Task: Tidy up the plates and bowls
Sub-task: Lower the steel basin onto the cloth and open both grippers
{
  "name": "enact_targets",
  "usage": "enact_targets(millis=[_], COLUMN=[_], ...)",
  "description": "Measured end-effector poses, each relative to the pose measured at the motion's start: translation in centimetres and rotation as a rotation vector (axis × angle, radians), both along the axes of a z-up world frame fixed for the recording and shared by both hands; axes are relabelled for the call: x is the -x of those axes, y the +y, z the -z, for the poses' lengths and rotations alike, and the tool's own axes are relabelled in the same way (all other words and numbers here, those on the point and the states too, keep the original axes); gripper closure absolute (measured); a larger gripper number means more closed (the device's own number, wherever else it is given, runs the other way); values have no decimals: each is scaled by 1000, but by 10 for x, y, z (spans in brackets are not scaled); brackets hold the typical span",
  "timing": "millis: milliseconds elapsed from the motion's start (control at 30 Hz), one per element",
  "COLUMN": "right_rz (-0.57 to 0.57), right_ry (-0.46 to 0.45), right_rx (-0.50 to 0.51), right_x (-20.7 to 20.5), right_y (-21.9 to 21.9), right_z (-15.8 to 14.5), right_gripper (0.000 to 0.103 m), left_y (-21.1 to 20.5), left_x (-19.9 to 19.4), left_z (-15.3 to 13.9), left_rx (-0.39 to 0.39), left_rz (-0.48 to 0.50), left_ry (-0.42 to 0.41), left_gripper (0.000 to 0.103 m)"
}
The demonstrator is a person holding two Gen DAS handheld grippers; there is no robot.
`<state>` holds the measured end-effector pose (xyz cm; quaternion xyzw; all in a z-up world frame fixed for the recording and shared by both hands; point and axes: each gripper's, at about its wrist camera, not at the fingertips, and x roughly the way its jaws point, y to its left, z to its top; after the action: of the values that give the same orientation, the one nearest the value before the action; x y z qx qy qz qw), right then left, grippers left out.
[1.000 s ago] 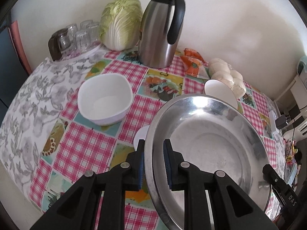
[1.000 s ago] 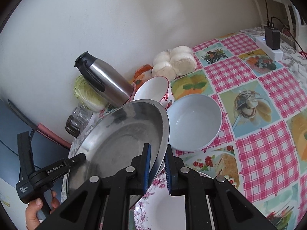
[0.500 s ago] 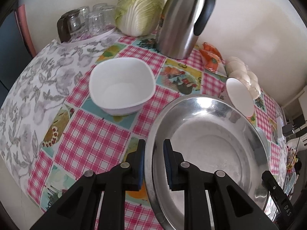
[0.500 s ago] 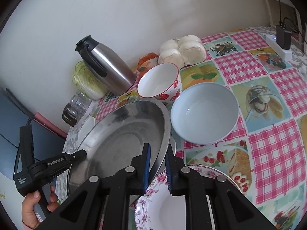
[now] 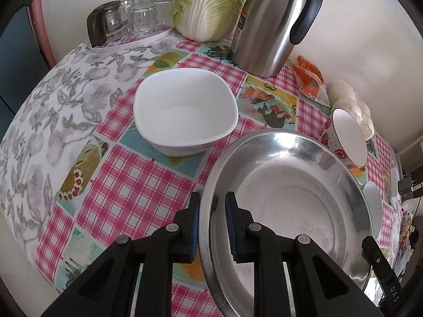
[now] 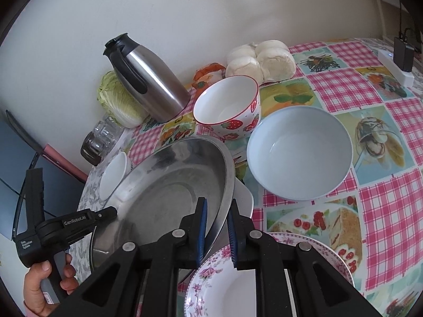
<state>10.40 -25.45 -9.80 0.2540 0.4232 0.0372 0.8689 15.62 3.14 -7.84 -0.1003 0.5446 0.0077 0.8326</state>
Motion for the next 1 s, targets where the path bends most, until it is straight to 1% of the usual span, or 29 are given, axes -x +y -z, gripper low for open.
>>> enact_targets(millis=[133, 267, 467, 633, 733, 867, 1000], right_rz=[10, 13, 21, 25, 21, 11, 4], right_ry=[9, 24, 45, 79, 80, 88, 90], right_rx=[2, 22, 43, 56, 43, 53, 60], right_x=[-4, -8, -10, -11, -12, -13, -14], right_y=[-2, -3, -5, -7, -8, -5, -3], right_z=[5, 10, 17, 25, 28, 30, 30], right_gripper=[87, 87, 87, 87, 87, 87, 87], left_y=[-4, -9, -11, -14, -14, -15, -13], left_x=[-3, -6, -6, -7, -7, -7, -7], left_z=[2, 4, 12, 19, 21, 22, 22], left_rx=[2, -25, -18, -28, -27, -32, -20], left_rz=[9, 25, 38, 45, 43, 41, 35], left_ry=[-12, -28, -3, 16, 17, 19, 23], left_gripper=[84, 84, 84, 84, 84, 84, 83])
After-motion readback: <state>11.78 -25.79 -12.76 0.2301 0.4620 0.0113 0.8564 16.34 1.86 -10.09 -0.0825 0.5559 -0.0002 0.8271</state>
